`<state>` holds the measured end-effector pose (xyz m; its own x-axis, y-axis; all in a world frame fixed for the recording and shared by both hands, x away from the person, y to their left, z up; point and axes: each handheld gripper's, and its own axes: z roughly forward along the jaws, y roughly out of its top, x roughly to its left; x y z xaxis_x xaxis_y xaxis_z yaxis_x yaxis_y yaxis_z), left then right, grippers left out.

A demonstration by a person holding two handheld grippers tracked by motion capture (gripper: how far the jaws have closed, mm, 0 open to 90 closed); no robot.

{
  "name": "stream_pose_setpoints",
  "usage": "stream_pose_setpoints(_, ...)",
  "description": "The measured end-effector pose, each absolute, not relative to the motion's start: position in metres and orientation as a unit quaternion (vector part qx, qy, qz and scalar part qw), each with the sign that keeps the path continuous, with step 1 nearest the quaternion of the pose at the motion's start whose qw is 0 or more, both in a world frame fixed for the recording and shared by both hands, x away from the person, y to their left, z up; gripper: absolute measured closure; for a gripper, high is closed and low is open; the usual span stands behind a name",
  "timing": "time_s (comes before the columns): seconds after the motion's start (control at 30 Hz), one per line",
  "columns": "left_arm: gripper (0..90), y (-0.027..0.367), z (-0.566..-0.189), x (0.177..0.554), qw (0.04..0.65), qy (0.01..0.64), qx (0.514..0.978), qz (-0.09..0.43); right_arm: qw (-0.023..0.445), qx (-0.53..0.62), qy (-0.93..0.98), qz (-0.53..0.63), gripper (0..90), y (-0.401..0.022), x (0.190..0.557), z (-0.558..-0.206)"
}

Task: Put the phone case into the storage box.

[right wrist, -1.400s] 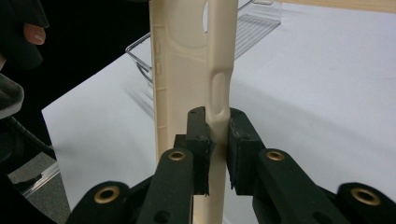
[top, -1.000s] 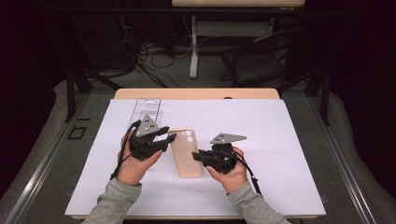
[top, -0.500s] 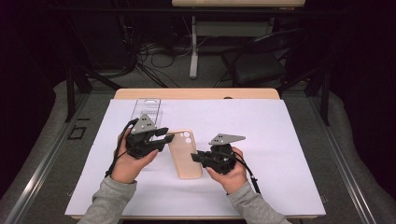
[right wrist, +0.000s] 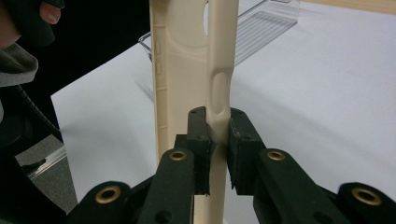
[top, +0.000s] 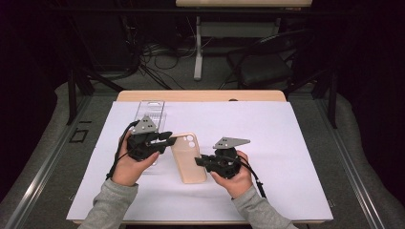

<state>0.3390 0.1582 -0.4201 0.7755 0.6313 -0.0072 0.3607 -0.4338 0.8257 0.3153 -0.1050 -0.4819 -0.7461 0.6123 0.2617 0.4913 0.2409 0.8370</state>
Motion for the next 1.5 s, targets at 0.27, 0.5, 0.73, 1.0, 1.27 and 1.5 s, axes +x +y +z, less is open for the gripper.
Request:
stream_pose_setpoints(0.27,77.5,0.1595,-0.4197,0.3392,0.441,0.296,0.834,0.152,0.059,0.351,0.785,0.507,80.9,-0.1049,0.3153,-0.482)
stream_pose_setpoints(0.5,78.4,0.1601,-0.4199,0.3397,0.44,0.295,0.835,0.15,0.06,0.35,0.786,0.507,80.9,-0.1047,0.3151,-0.4821)
stream_pose_setpoints(0.73,78.9,0.1605,-0.4198,0.3399,0.439,0.295,0.836,0.15,0.059,0.349,0.786,0.507,81.0,-0.1044,0.315,-0.4823)
stream_pose_setpoints(1.0,79.2,0.1604,-0.4198,0.3394,0.437,0.299,0.835,0.149,0.058,0.349,0.786,0.506,80.8,-0.1039,0.3153,-0.4828)
stream_pose_setpoints(1.27,79.4,0.1606,-0.4189,0.3389,0.437,0.301,0.835,0.147,0.056,0.35,0.786,0.506,80.7,-0.104,0.3159,-0.4831)
stream_pose_setpoints(1.5,79.5,0.1605,-0.4189,0.3387,0.44,0.305,0.832,0.145,0.053,0.351,0.785,0.507,80.5,-0.1042,0.3162,-0.4832)
